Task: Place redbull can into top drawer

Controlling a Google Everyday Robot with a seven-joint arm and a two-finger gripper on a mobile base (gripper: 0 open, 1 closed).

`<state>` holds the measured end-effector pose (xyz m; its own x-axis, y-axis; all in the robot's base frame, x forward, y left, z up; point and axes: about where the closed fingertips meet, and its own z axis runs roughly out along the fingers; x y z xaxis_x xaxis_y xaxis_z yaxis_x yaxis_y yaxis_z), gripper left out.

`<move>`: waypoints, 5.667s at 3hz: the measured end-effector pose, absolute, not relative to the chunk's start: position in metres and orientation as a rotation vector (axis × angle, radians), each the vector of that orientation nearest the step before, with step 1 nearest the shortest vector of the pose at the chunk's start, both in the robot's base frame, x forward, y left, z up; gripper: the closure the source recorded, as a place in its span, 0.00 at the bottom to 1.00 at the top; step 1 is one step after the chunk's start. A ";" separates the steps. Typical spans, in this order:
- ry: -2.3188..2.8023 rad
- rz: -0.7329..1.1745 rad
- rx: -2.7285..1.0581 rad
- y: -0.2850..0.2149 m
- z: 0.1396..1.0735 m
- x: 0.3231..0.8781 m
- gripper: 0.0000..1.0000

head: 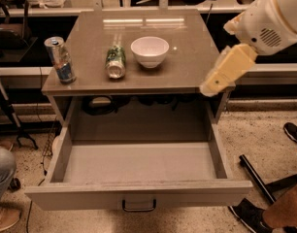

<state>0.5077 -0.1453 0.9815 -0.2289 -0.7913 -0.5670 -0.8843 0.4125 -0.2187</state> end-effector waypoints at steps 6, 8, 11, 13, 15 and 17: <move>1.866 0.418 -1.156 0.018 0.971 0.627 0.00; 1.848 0.493 -1.168 0.066 0.957 0.641 0.00; 1.656 0.680 -1.381 0.224 0.949 0.648 0.00; 1.693 0.767 -1.394 0.280 0.903 0.668 0.23; 1.702 0.789 -1.337 0.266 0.895 0.675 0.70; 1.653 0.860 -1.197 0.149 0.935 0.642 1.00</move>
Offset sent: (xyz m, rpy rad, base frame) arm 0.0376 0.0522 0.0018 0.1851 -0.0229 -0.0073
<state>0.6416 0.1493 0.9355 -0.1327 -0.3351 -0.9328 -0.9562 0.2912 0.0315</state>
